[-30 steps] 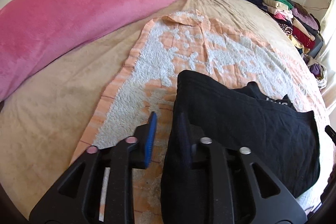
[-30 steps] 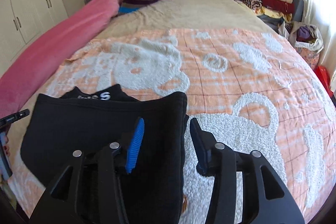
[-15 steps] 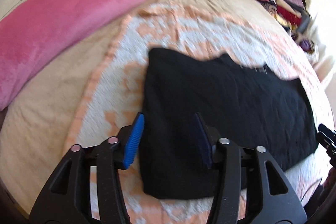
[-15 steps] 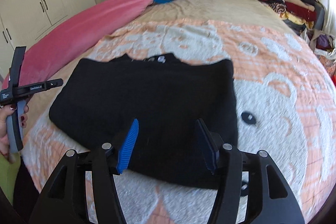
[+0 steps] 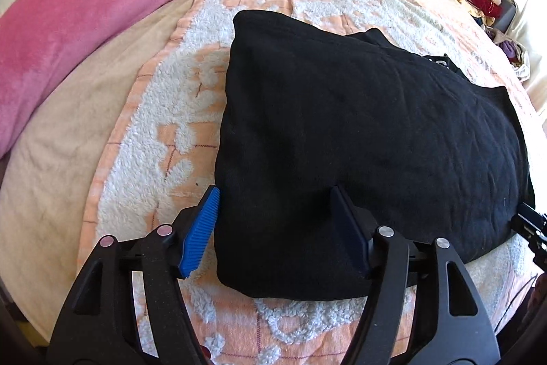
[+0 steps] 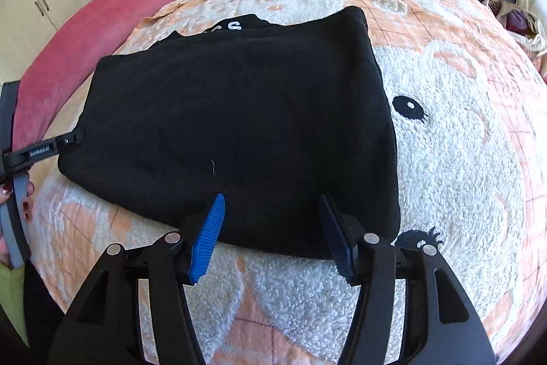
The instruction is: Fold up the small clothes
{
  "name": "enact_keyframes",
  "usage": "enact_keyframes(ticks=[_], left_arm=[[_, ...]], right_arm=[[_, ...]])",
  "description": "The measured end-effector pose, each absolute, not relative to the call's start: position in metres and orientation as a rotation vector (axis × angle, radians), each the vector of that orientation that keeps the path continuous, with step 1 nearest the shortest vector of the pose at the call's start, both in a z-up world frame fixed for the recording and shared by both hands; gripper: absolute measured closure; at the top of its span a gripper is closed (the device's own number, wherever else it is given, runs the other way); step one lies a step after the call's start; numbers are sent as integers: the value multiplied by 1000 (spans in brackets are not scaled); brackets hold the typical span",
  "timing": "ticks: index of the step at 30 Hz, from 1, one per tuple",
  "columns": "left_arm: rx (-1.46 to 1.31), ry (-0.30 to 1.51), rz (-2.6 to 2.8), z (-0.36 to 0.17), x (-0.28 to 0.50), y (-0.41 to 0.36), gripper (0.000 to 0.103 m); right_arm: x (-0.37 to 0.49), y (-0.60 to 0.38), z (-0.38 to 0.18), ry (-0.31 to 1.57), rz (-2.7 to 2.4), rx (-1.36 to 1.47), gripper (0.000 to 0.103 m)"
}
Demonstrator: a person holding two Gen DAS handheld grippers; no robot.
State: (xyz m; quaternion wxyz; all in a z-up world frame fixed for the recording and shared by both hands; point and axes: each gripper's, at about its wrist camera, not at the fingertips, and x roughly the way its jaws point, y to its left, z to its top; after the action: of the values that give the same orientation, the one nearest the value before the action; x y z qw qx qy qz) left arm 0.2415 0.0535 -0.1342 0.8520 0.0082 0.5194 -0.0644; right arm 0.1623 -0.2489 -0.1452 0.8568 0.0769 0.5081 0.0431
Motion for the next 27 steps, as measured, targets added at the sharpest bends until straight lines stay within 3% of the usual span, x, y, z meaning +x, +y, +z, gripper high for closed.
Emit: enact_keyframes(ticks=[3, 10, 13, 20, 27], left_arm=[[13, 1092, -140, -130, 241, 55, 44], [-15, 1033, -152, -102, 235, 59, 44], [-8, 1013, -154, -92, 233, 59, 33], [-3, 970, -159, -75, 229, 61, 22], [-23, 930, -160, -61, 226, 66, 19]], right_arm=[[159, -253, -137, 1036, 101, 214, 45], [147, -248, -94, 913, 125, 197, 24], [147, -248, -79, 880, 130, 199, 23], [141, -243, -49, 809, 144, 184, 22], [135, -230, -17, 733, 172, 148, 22]])
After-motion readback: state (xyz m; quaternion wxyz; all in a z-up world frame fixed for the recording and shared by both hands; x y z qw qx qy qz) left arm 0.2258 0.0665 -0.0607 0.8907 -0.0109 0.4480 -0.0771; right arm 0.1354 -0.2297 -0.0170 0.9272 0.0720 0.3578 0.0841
